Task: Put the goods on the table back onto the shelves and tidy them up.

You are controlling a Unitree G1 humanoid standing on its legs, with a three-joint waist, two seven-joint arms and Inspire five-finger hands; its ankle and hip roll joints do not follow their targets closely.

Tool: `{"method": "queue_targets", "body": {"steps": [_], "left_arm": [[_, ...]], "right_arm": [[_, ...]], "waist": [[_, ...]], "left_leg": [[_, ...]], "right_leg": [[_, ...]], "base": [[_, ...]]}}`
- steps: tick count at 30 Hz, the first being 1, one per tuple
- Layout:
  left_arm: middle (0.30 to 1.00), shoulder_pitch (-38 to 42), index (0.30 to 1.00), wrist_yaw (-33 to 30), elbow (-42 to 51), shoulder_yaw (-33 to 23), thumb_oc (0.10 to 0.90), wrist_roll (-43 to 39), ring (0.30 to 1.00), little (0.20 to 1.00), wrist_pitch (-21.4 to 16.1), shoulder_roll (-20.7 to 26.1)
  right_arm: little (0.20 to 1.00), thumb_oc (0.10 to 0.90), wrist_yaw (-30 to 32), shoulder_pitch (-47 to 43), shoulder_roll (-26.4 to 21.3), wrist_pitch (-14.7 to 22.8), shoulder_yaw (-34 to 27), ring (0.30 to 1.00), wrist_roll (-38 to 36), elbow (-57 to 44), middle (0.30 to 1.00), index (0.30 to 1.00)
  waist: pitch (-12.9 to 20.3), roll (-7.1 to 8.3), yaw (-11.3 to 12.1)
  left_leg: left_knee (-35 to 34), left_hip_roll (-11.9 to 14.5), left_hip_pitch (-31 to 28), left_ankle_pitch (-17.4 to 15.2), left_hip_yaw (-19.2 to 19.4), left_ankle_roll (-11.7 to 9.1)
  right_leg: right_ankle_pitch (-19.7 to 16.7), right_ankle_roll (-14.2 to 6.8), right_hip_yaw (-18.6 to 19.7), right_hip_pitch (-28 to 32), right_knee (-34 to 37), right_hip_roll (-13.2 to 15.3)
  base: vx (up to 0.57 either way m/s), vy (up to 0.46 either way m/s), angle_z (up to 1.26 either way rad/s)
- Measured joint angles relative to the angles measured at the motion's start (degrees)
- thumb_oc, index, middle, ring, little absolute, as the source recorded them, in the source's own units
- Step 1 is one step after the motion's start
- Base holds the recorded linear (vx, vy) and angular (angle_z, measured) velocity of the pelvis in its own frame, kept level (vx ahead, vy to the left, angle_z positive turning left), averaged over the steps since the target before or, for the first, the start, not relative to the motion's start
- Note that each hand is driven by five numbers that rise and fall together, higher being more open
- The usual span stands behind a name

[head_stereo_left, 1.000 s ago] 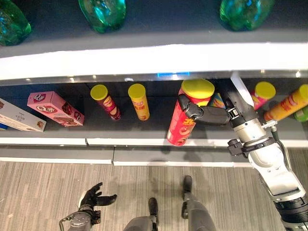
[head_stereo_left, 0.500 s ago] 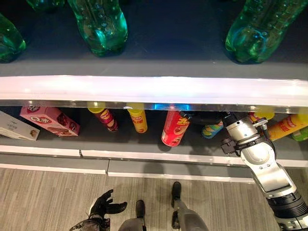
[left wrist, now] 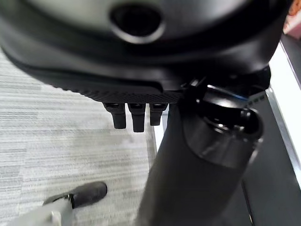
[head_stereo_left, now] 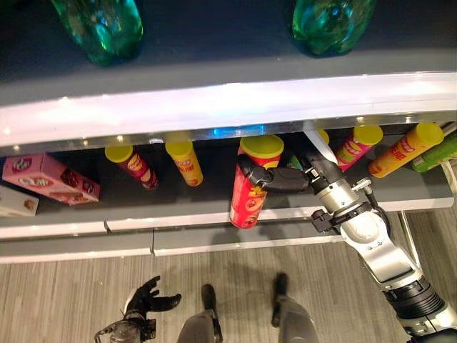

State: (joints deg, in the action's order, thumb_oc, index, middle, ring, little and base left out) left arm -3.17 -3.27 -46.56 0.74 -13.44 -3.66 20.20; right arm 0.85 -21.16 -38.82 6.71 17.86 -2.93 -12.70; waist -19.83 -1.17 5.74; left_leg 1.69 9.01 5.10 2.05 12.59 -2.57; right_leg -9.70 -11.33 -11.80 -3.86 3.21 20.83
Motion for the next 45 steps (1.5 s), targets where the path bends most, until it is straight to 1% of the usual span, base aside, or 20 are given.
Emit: {"method": "queue_targets", "body": {"steps": [1,2,3,4,5,8,10,11,13,17,19,20,22,25,27,31,35,37,40,45], "left_arm": [[0.900,-0.3,0.900,0.1,0.0,-1.1,0.800,0.0,0.900,0.900,-0.1,1.4],[0.900,-0.4,0.900,0.1,0.0,-2.1,0.800,-0.1,0.900,0.900,-0.3,2.5],[0.900,-0.5,0.900,-0.5,-0.3,-3.4,0.800,-0.1,0.900,0.900,-0.2,2.3],[0.900,-0.7,0.900,-1.1,-1.6,-3.8,0.800,-0.2,0.900,0.900,0.1,-0.4],[0.900,-1.3,0.900,-1.0,-1.8,-3.6,0.800,-0.4,0.900,0.900,0.1,-2.1],[0.900,-3.1,0.900,-0.9,-1.9,-1.2,0.800,-2.4,0.900,0.900,0.3,-7.5],[0.900,-3.0,0.900,-0.8,-1.3,-0.7,0.800,-2.7,0.900,0.900,0.2,-8.9],[0.900,-3.0,0.900,-0.8,-0.8,-0.5,0.800,-2.7,0.900,0.900,0.2,-8.9],[0.900,-2.8,0.900,-0.8,-0.2,-0.1,0.800,-2.4,0.900,0.900,0.2,-8.3],[0.900,-3.1,0.900,-1.2,-0.1,0.3,0.800,-2.2,0.900,0.900,0.1,-5.2],[0.900,-3.6,0.900,-1.6,-0.2,0.6,0.800,-2.2,0.900,0.900,0.1,-4.0],[0.900,-3.6,0.900,-2.2,-0.2,1.4,0.800,-2.1,0.900,0.900,0.2,-3.6],[0.900,-3.5,0.900,-2.6,-0.1,1.8,0.800,-2.2,0.900,0.900,0.1,-3.6],[0.900,-3.5,0.900,-4.0,0.6,3.7,0.800,-2.2,0.900,0.900,0.0,-3.6],[0.900,-3.5,0.900,-4.0,0.9,4.2,0.800,-2.2,0.900,0.900,-0.1,-3.7],[0.900,-3.1,0.900,-4.8,2.6,6.3,0.800,-2.3,0.900,0.900,-1.1,-3.8],[0.900,-1.0,0.900,-5.1,2.8,6.3,0.800,-2.5,0.900,0.900,-2.0,-4.0],[0.900,-0.8,0.900,-5.4,3.6,6.1,0.800,-4.1,0.900,0.900,-2.5,-4.0],[0.900,-0.7,0.900,-5.5,6.7,6.2,0.800,-4.6,0.900,0.900,-2.8,-4.0],[0.900,1.5,0.900,-5.5,8.5,7.6,0.800,-4.6,0.900,0.900,-3.5,-4.0]], "right_arm": [[0.300,0.400,-0.1,-1.3,0.2,0.0,1.1,0.300,-0.1,0.2,0.300,0.300],[0.300,0.400,-0.3,-3.2,0.1,-0.2,2.5,0.300,-0.1,0.4,0.300,0.300],[0.300,0.400,-0.8,-5.3,-0.4,-0.3,3.6,0.300,-0.1,0.3,0.300,0.300],[0.300,0.400,-0.8,-6.8,-1.1,-0.3,4.1,0.300,-0.1,0.3,0.300,0.300],[0.300,0.400,-0.5,-6.8,-1.2,-0.4,3.8,0.300,-0.2,0.3,0.300,0.300],[0.300,0.400,-0.5,-6.5,-4.5,-0.7,3.4,0.300,-0.1,0.3,0.300,0.300],[0.300,0.400,-0.4,-6.4,-5.4,-1.0,2.7,0.300,0.0,0.3,0.300,0.300],[0.300,0.400,-0.3,-6.4,-5.2,-1.2,2.7,0.300,0.1,0.3,0.300,0.300],[0.300,0.400,-0.1,-6.4,-1.9,-1.3,3.1,0.300,1.9,0.3,0.300,0.300],[0.300,0.400,1.2,-6.5,4.2,-1.2,4.1,0.300,5.4,0.2,0.300,0.300],[0.300,0.400,3.3,-6.5,6.3,-1.2,4.2,0.300,9.4,0.3,0.300,0.300],[0.300,0.400,5.8,-6.9,8.2,-1.2,3.7,0.300,12.8,0.5,0.300,0.300],[0.300,0.400,8.8,-7.1,9.9,-1.5,3.6,0.300,16.0,1.0,0.300,0.300],[0.300,0.400,12.7,-9.1,10.0,-1.9,3.9,0.300,22.3,3.6,0.300,0.300],[0.300,0.400,14.4,-10.3,9.9,-2.6,3.8,0.300,24.3,5.8,0.300,0.300],[0.300,0.400,20.9,-13.0,9.5,-4.2,0.6,0.300,30.0,10.3,0.300,0.300],[0.300,0.400,25.2,-17.5,5.6,-6.5,-3.1,0.300,34.2,13.1,0.300,0.300],[0.300,0.400,27.2,-19.5,3.0,-7.8,-3.9,0.300,36.4,14.6,0.300,0.300],[0.300,0.400,29.7,-20.8,2.4,-8.7,-4.9,0.300,37.7,15.8,0.300,0.300],[0.300,0.400,31.5,-21.5,4.0,-10.1,-4.7,0.300,38.9,17.3,0.300,0.300]], "waist": [[-0.8,2.06,0.5],[-1.0,4.57,2.0],[-1.3,5.15,2.8],[-1.2,2.44,1.9],[-1.2,1.74,1.0],[-0.7,0.85,-1.1],[-0.6,0.78,-1.8],[-0.6,0.78,-1.9],[-0.5,1.10,-1.4],[-0.5,1.07,1.8],[-0.5,0.76,3.0],[-0.7,0.33,2.6],[-1.1,-0.83,3.4],[-1.7,-1.88,4.1],[-2.0,-2.44,4.5],[-4.0,-4.25,5.0],[-7.0,-6.53,5.9],[-8.2,-7.10,6.1],[-8.3,-7.35,6.7],[-8.4,-7.37,7.6]], "left_leg": [[-0.1,0.0,0.0,0.8,-0.7,-1.5],[-0.2,0.3,-0.3,1.3,-0.2,-3.2],[0.0,1.5,0.1,1.9,0.4,-4.2],[0.2,5.0,1.8,3.5,-0.8,-5.2],[0.0,6.0,2.4,4.3,-1.6,-4.6],[-2.6,6.3,2.0,6.0,-3.9,-5.2],[-3.6,6.2,2.1,6.5,-4.2,-6.5],[-4.1,6.2,2.0,6.6,-4.6,-8.0],[-4.3,4.9,2.1,6.7,-5.4,-8.6],[-4.2,2.9,2.5,6.6,-5.9,-7.7],[-3.9,2.0,3.6,6.7,-6.0,-7.2],[-3.9,1.3,4.8,7.0,-6.6,-6.8],[-3.5,0.4,6.4,7.5,-7.1,-6.3],[-2.8,-0.2,7.7,7.4,-7.6,-6.0],[-2.8,-0.4,8.2,7.4,-8.1,-6.0],[-1.9,-0.8,10.4,7.4,-9.4,-6.0],[-1.8,-1.1,12.6,7.8,-10.2,-5.7],[-1.8,-1.4,13.5,7.8,-11.1,-5.7],[-2.0,-2.6,14.6,7.8,-11.9,-5.6],[-2.1,-3.5,16.5,7.8,-13.3,-5.4]], "right_leg": [[-4.4,0.0,0.2,3.6,1.5,0.0],[-1.4,-3.7,-2.6,4.3,2.2,-0.4],[2.1,-3.1,-3.7,3.7,2.1,-1.5],[2.2,-1.5,-3.7,3.2,2.1,-5.1],[2.3,-1.1,-3.5,3.2,2.1,-6.4],[3.0,0.0,-4.6,3.5,2.1,-7.9],[3.0,-0.1,-5.2,3.6,2.2,-7.9],[2.9,-0.1,-5.3,3.7,2.2,-7.9],[2.8,-0.3,-5.5,4.1,2.2,-6.7],[2.5,-0.9,-5.6,4.0,2.2,-4.8],[2.4,-1.0,-5.8,3.4,2.2,-4.0],[2.3,-1.2,-6.0,2.5,2.2,-3.4],[1.8,-1.7,-6.8,1.9,2.2,-2.7],[1.7,-1.8,-7.1,1.1,2.2,-2.1],[1.7,-1.8,-7.7,1.2,2.2,-2.1],[1.7,-1.9,-8.9,0.5,2.2,-1.8],[1.4,-2.0,-9.8,-0.9,2.2,-1.7],[1.4,-2.0,-10.6,-1.1,2.2,-1.6],[1.4,-2.0,-11.6,-1.2,2.1,-0.7],[1.4,-2.0,-11.7,-2.1,2.1,-0.1]], "base": [[0.01,-0.274,0.10],[-0.01,-0.209,-0.23],[0.02,-0.169,-0.33],[0.05,-0.145,-0.07],[0.07,-0.108,0.14],[0.05,-0.053,0.20],[0.06,-0.036,0.24],[0.04,-0.008,0.23],[0.01,0.012,0.20],[-0.02,0.027,0.11],[-0.06,0.043,0.14],[-0.07,0.025,0.21],[-0.06,0.029,0.24],[-0.04,0.024,0.11],[-0.06,0.022,0.13],[-0.05,0.015,0.14],[-0.04,0.006,0.11],[-0.02,0.007,0.23],[-0.02,0.017,0.28],[0.00,0.008,0.14]]}}
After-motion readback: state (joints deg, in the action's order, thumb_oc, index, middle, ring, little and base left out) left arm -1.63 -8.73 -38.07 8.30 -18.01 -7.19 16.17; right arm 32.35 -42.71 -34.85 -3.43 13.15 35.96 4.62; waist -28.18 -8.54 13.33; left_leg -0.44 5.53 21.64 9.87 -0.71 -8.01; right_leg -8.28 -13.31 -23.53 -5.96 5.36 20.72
